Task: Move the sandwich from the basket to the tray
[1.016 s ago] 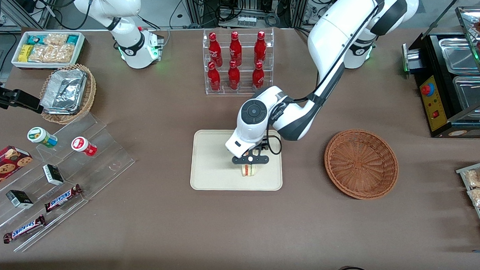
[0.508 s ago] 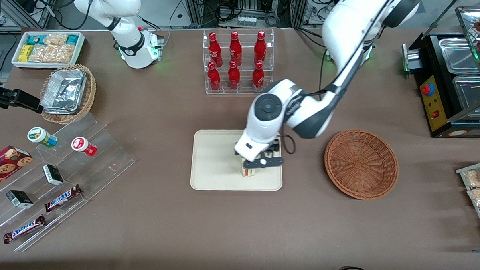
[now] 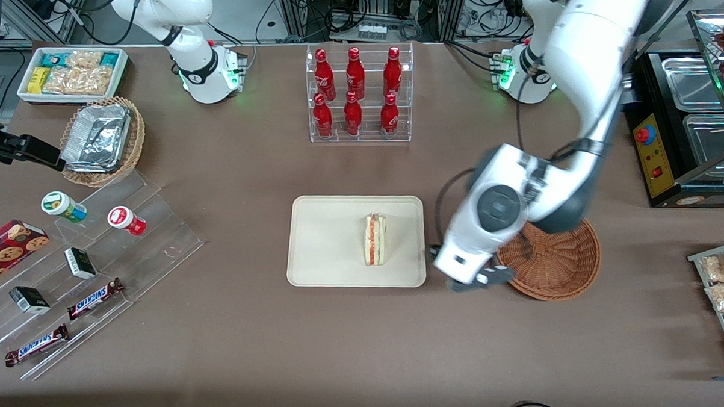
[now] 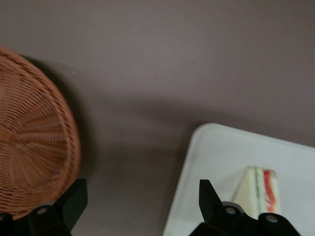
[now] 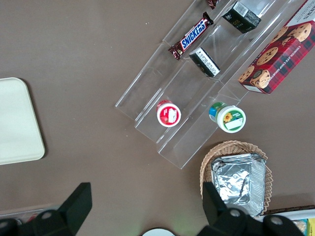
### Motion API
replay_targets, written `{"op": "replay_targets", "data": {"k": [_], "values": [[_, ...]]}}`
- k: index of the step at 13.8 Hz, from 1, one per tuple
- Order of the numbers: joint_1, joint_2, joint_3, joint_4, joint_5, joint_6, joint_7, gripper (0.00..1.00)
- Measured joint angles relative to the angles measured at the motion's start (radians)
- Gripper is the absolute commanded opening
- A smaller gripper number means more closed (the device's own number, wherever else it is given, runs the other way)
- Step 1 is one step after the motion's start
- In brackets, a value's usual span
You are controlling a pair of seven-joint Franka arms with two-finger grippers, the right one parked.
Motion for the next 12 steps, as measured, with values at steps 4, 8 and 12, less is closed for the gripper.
{"op": "replay_targets", "data": {"k": [4,8,12], "values": [[0.097,-0.045,-0.002,0.0,-0.001,-0.062,0.06,1.0],[0.18,-0.101,-0.003,-0.001,-0.023,-0.145,0.172,1.0],[0.252,-0.166,-0.003,-0.005,-0.051,-0.248,0.299,1.0]]}}
